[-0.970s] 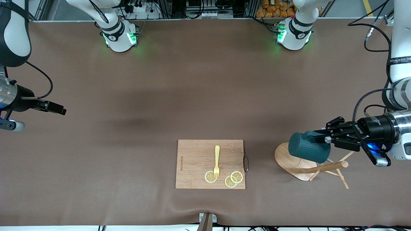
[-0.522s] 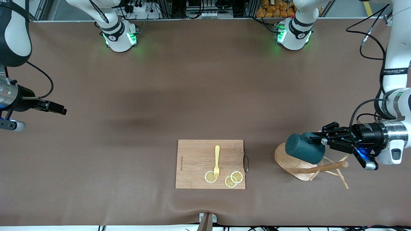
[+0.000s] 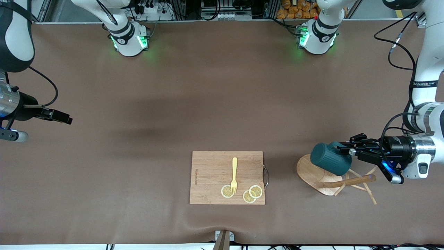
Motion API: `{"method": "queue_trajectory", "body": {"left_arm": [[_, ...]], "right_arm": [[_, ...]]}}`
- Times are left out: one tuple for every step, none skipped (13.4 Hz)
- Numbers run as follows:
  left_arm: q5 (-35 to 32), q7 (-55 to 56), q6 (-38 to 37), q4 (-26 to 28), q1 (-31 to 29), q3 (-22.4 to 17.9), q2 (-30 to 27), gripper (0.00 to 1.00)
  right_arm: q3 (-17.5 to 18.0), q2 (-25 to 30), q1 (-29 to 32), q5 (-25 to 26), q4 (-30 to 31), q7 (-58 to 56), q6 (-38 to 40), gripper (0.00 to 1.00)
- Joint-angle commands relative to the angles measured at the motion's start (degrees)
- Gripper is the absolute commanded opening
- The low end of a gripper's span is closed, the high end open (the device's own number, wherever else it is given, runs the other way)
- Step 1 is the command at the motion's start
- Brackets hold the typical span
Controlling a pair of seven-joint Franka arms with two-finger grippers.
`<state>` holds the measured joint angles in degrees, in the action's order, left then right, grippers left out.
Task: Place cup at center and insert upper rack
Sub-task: 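Hang the mug handle onto a rack peg with the left gripper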
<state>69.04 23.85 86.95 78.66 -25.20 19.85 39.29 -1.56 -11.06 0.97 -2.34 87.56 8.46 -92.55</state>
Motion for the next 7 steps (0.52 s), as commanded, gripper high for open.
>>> {"method": "queue_trajectory", "body": {"left_arm": [[-0.22, -0.91, -1.52, -0.35, -1.95, 1.16, 0.43, 0.00], [-0.22, -1.08, -1.52, -0.35, -2.04, 1.16, 0.52, 0.00], [-0.31, -1.17, -1.52, -0.35, -2.13, 1.16, 0.69, 0.00], [-0.31, -1.17, -1.52, -0.35, -2.13, 1.16, 0.78, 0.00], [-0.31, -1.43, -1.52, -0.35, -2.22, 1.07, 0.87, 0.00], [-0.31, -1.61, -1.52, -0.35, -2.22, 1.07, 0.96, 0.00], [-0.40, -2.13, -1.43, -0.35, -2.57, 1.07, 1.31, 0.00]], "right_arm": [[0.24, 0.69, -0.18, 0.06, -0.11, 0.85, 0.71, 1.00], [0.24, 0.69, -0.09, 0.06, -0.11, 0.85, 0.71, 1.00], [0.24, 0.60, -0.01, 0.06, -0.11, 0.77, 0.71, 1.00], [0.33, 0.60, 0.08, -0.03, -0.11, 0.76, 0.62, 1.00], [0.24, 0.68, 0.00, 0.06, -0.11, 0.76, 0.62, 1.00], [0.33, 0.69, -0.09, 0.06, -0.11, 0.76, 0.62, 1.00], [0.24, 0.69, -0.01, 0.06, -0.20, 0.76, 0.62, 1.00]]}}
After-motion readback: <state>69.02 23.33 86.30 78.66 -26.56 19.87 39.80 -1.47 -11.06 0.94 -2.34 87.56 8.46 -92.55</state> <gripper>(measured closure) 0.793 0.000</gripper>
